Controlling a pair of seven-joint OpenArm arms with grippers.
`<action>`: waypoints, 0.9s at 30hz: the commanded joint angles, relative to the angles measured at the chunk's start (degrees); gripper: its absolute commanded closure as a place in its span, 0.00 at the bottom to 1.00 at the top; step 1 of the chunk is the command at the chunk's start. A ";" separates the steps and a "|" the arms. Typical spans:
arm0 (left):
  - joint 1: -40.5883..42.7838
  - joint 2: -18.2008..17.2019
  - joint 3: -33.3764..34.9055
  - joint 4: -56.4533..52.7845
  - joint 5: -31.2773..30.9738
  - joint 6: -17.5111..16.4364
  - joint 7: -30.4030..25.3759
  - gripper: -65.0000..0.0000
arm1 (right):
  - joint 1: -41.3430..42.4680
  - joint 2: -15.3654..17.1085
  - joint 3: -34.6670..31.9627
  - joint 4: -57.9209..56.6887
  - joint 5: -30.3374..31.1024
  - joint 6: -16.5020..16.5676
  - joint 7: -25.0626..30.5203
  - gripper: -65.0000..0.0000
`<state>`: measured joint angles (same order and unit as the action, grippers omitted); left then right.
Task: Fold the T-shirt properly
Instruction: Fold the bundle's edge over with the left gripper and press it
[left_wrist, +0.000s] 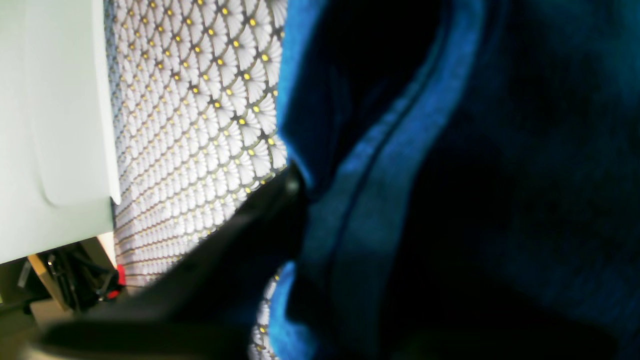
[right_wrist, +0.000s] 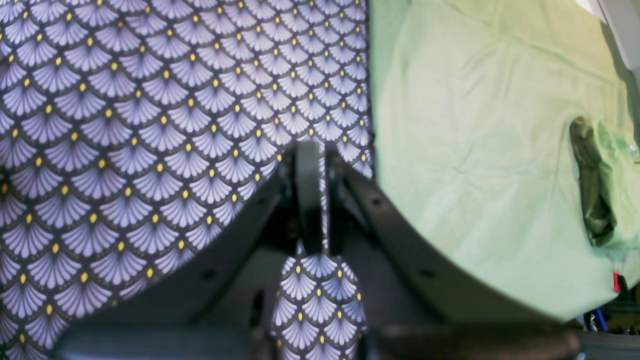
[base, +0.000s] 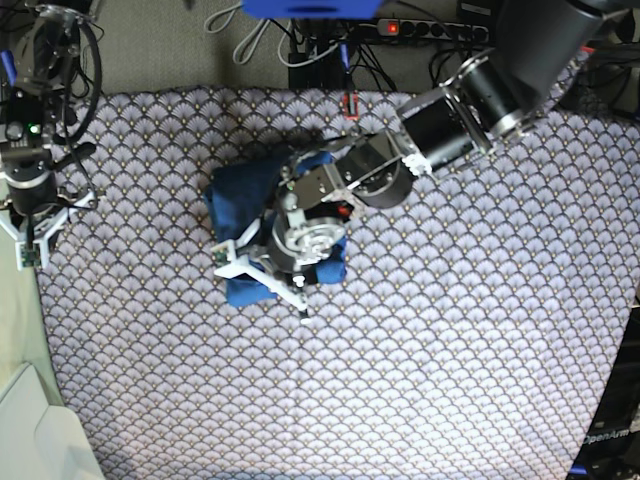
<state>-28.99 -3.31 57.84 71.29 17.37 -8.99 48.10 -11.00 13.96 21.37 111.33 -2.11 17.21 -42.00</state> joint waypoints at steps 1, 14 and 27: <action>-1.29 0.72 -0.57 0.76 0.88 0.69 -0.49 0.75 | 0.50 0.24 0.31 0.80 -0.04 0.24 1.25 1.00; -0.94 1.07 -5.93 2.69 1.40 1.13 1.27 0.34 | 0.50 0.33 0.31 0.80 -0.04 0.24 1.25 1.00; -0.94 0.89 -8.04 1.99 1.49 1.13 1.35 0.34 | 0.50 0.24 0.22 0.80 0.04 0.24 1.34 1.00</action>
<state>-28.27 -2.98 50.13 72.34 17.96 -8.62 49.91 -11.03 13.47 21.32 111.26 -2.13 17.32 -42.02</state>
